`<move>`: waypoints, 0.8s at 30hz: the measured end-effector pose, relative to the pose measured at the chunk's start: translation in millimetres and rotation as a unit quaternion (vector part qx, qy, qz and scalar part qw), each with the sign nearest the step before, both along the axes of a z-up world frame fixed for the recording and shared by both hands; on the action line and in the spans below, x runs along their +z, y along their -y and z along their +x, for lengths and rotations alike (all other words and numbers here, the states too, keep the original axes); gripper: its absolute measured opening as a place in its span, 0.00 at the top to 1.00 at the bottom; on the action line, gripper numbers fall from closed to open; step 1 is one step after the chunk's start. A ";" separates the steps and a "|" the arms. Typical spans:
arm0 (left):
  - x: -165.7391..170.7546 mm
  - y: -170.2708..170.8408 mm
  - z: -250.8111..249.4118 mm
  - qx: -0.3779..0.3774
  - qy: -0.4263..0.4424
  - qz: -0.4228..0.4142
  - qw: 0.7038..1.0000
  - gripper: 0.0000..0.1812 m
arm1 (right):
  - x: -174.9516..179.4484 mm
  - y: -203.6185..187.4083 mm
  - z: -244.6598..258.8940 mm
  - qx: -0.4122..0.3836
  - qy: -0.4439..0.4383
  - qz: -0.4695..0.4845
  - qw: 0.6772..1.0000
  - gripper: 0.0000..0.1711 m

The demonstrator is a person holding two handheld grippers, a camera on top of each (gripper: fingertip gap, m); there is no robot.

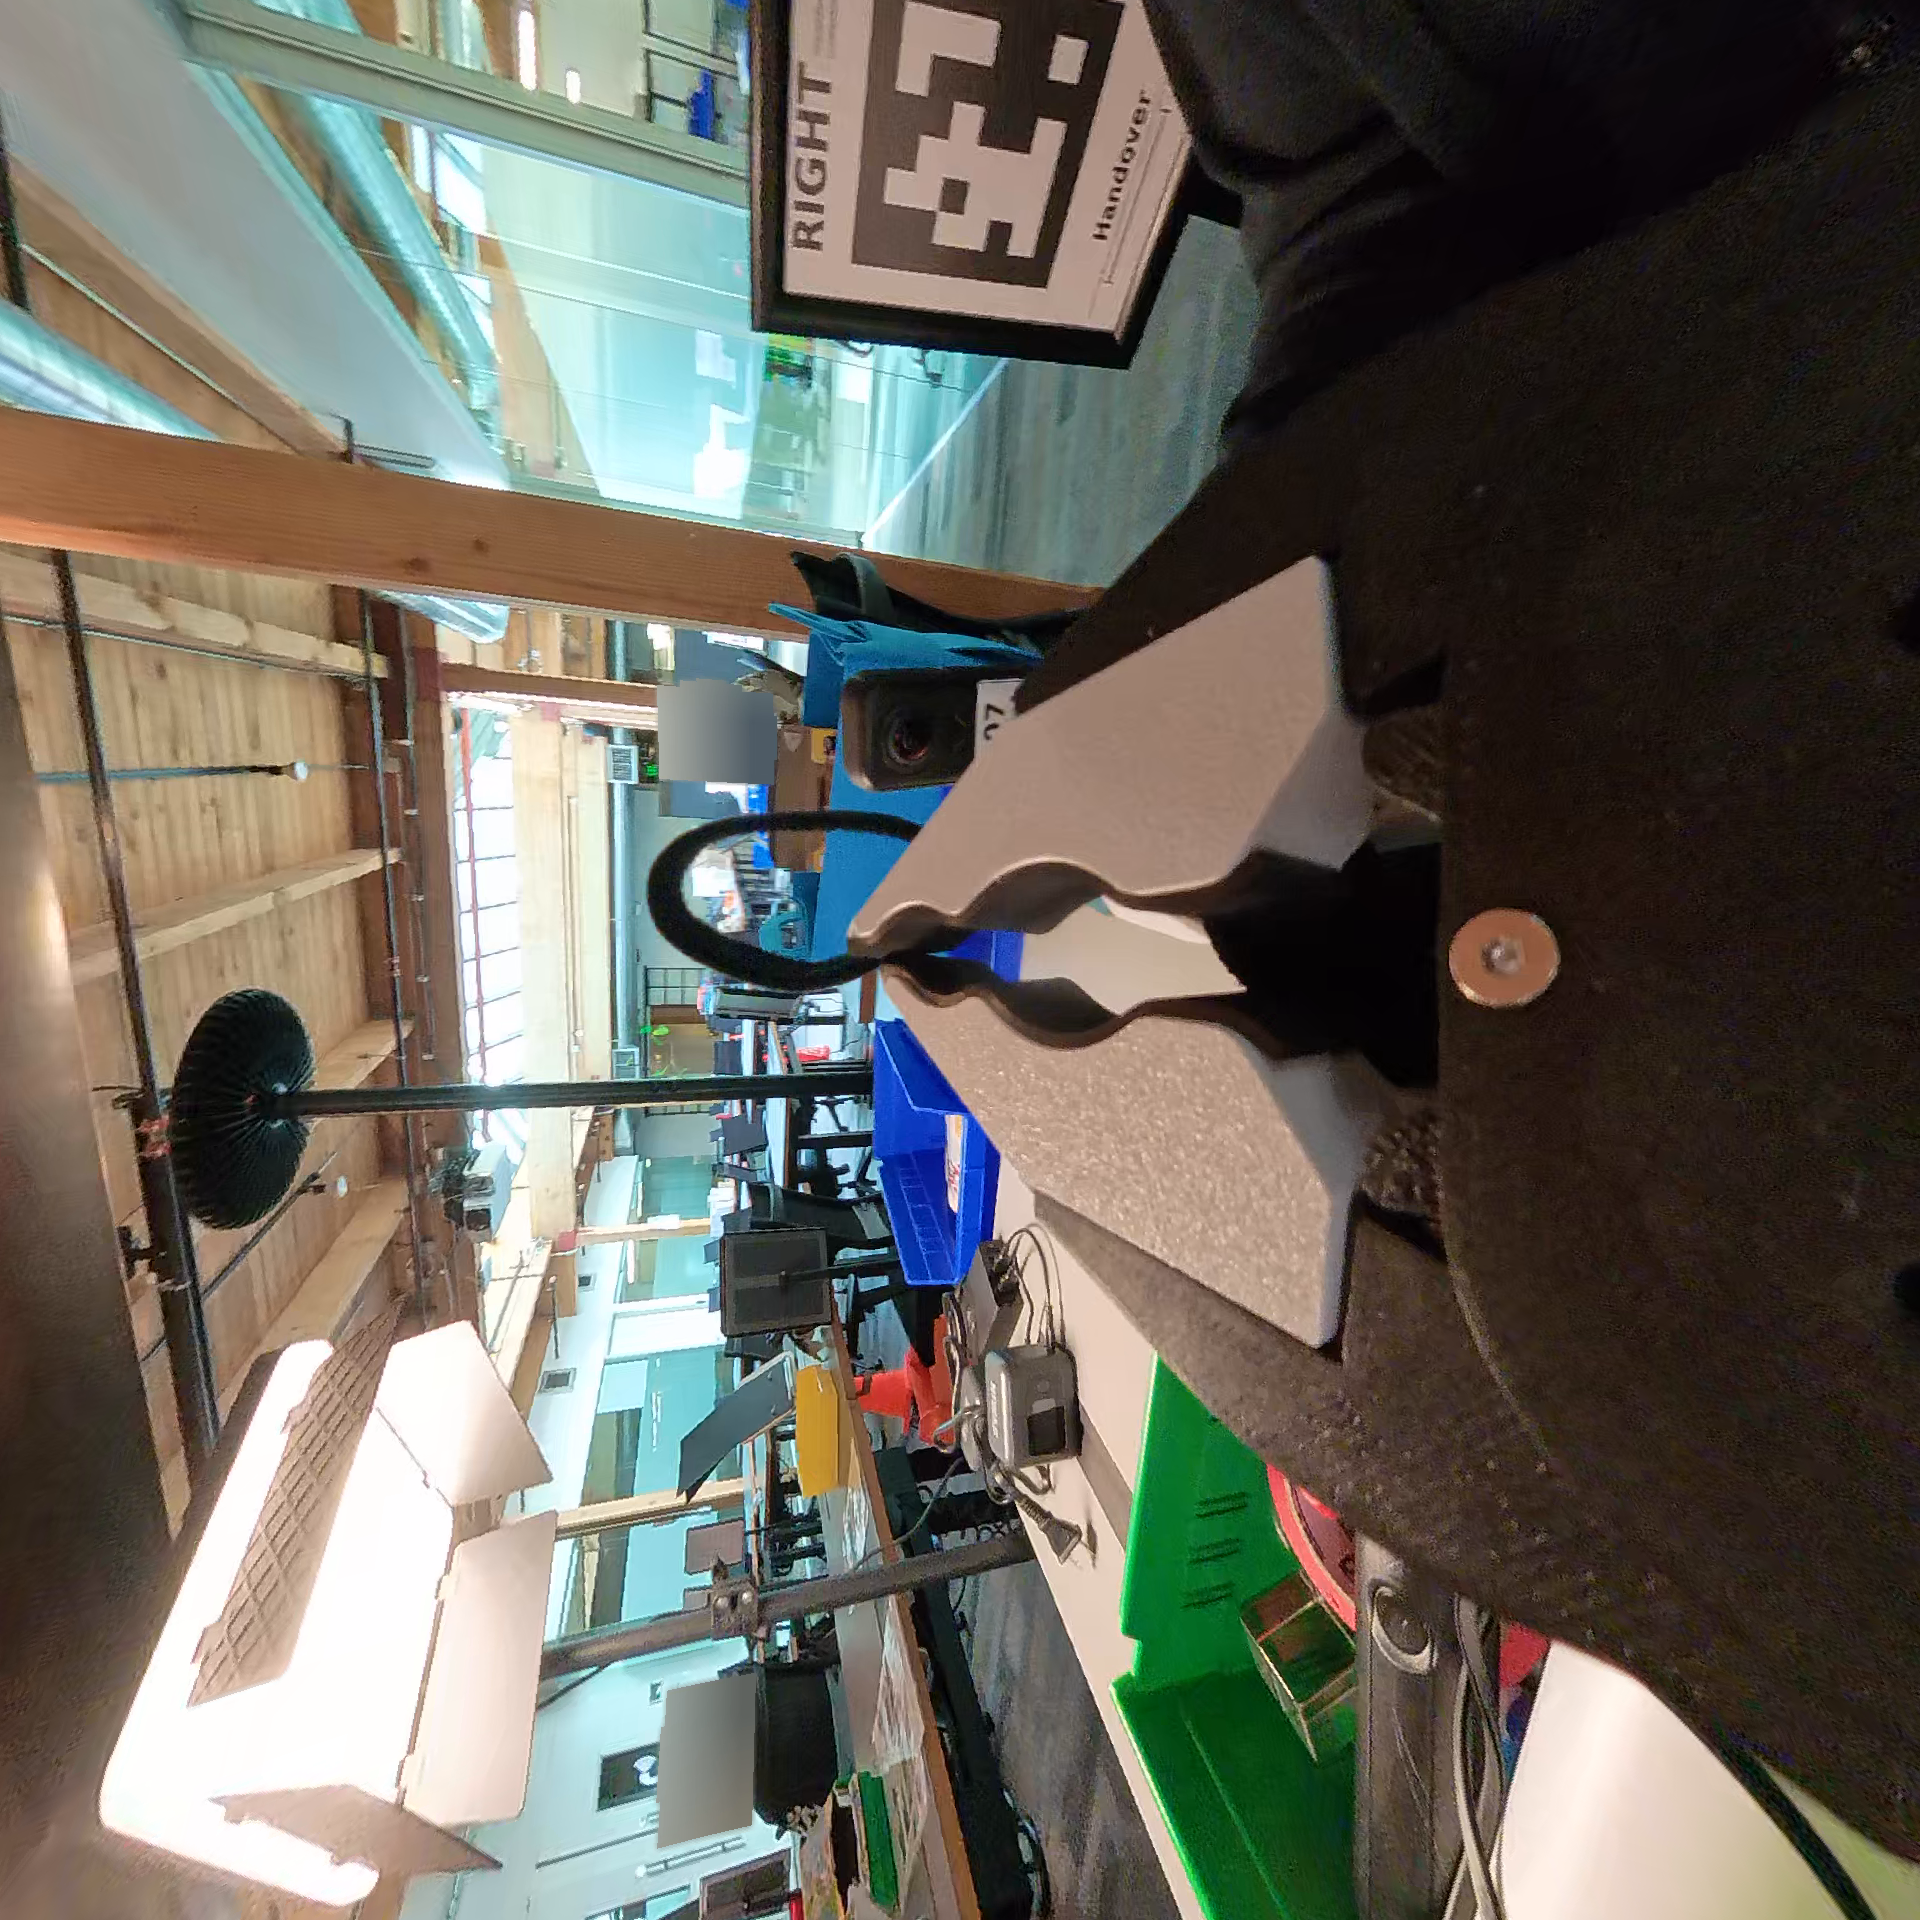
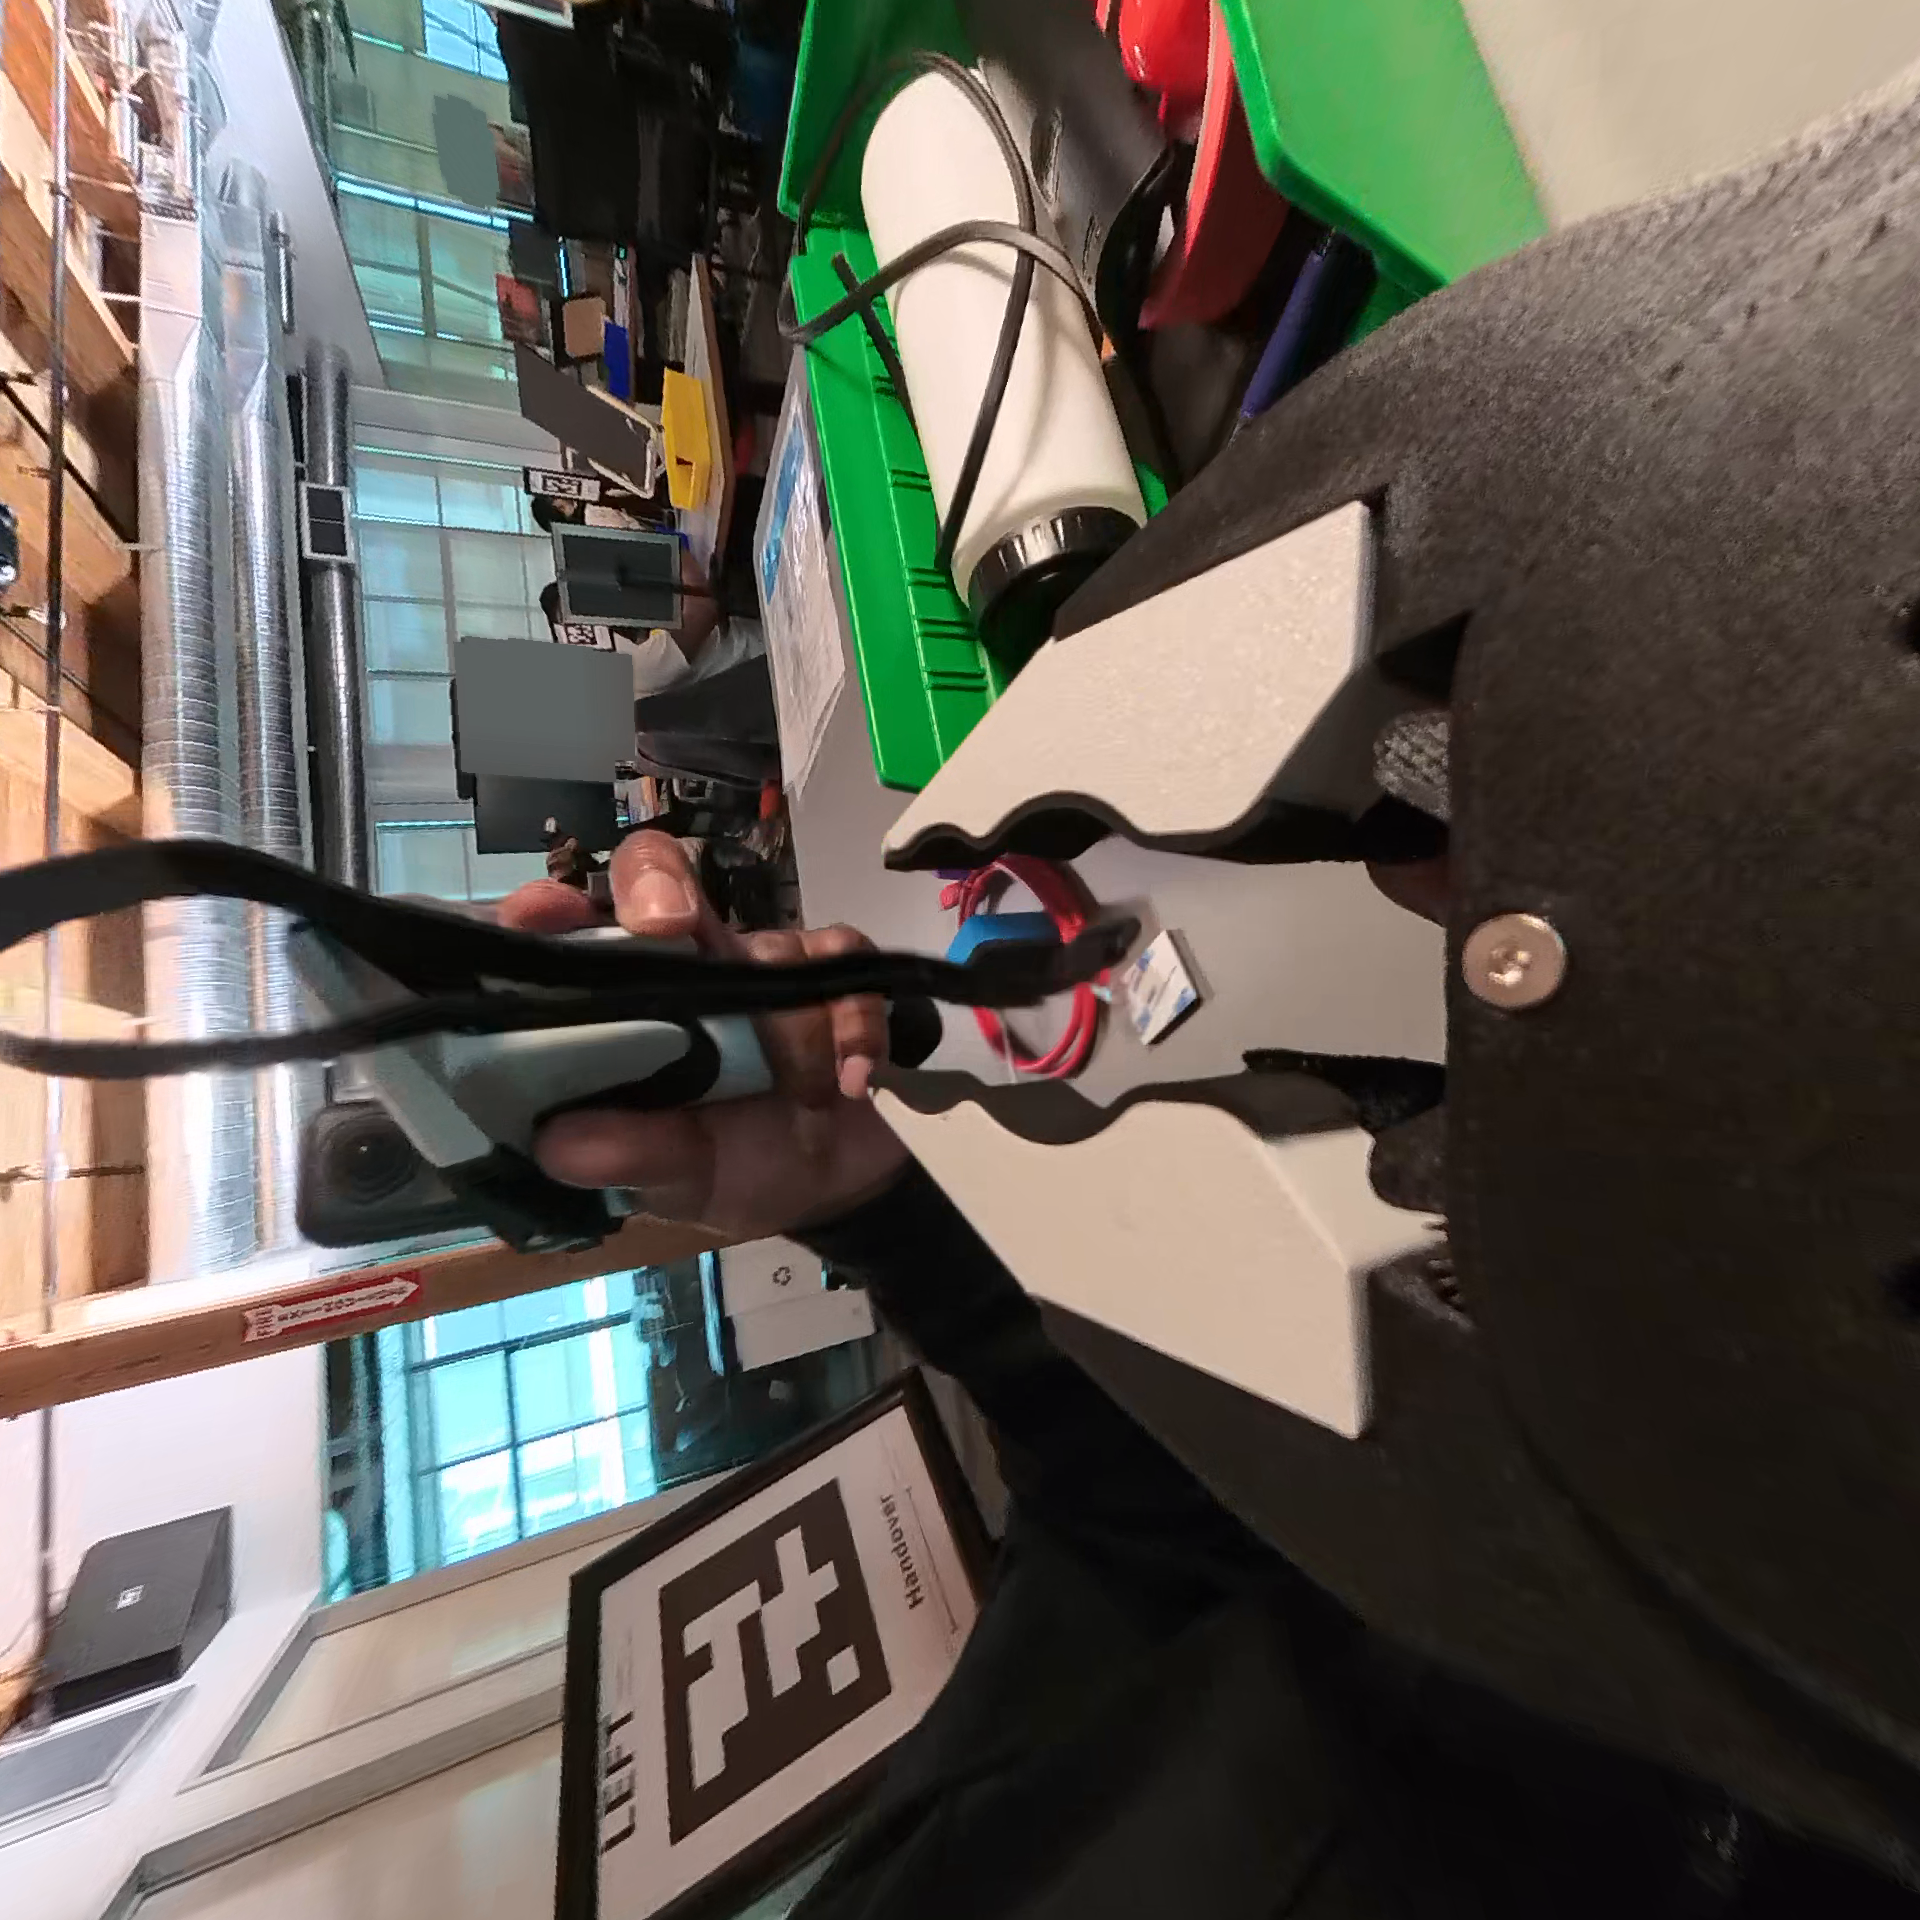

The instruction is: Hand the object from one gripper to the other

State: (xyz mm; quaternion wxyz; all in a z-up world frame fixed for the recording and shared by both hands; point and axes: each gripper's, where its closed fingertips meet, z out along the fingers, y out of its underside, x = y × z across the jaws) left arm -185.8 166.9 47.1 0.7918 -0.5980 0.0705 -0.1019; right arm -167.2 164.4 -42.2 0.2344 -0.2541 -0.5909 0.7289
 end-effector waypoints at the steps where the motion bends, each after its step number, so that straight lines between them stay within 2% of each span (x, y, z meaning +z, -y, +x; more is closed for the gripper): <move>1: 1.0 2.8 -1.0 -0.002 0.009 0.007 1.000 1.00 | -4.2 1.8 -1.5 -0.007 0.000 0.016 1.000 0.77; 4: 1.2 8.9 -0.1 -0.016 0.029 0.023 0.999 1.00 | -21.5 -3.4 -16.5 -0.063 0.014 0.074 0.995 0.74; 7: 0.0 11.3 3.2 -0.023 0.037 0.033 0.999 1.00 | -32.5 3.6 -20.2 -0.064 0.022 0.113 0.991 0.75; 9: -0.2 11.4 5.6 -0.026 0.040 0.038 0.998 1.00 | -36.7 13.7 -20.1 -0.050 0.024 0.128 0.990 0.82; 11: 1.4 10.4 5.1 -0.024 0.044 0.040 0.998 1.00 | -39.0 25.7 -20.4 -0.037 0.018 0.147 0.988 0.96; 13: 2.5 9.6 -0.2 -0.008 0.051 0.041 0.998 0.99 | -37.4 35.3 -23.2 -0.031 0.015 0.150 0.988 0.97; 15: 1.5 8.9 -13.9 0.037 0.060 0.040 0.997 0.98 | -30.6 40.2 -25.9 -0.021 0.023 0.121 0.992 0.97; 19: -2.2 14.9 -36.3 0.098 0.074 0.050 0.991 0.81 | -3.0 29.8 -26.4 0.003 0.040 0.005 0.999 0.97; 21: -7.6 14.5 -37.1 0.092 0.083 0.046 0.991 0.77 | 7.1 16.2 -24.3 0.008 0.045 -0.046 0.998 0.97; 24: -25.4 4.1 -17.0 0.035 0.074 0.002 0.997 0.77 | 19.9 -4.7 -19.1 0.027 0.055 -0.126 0.990 0.98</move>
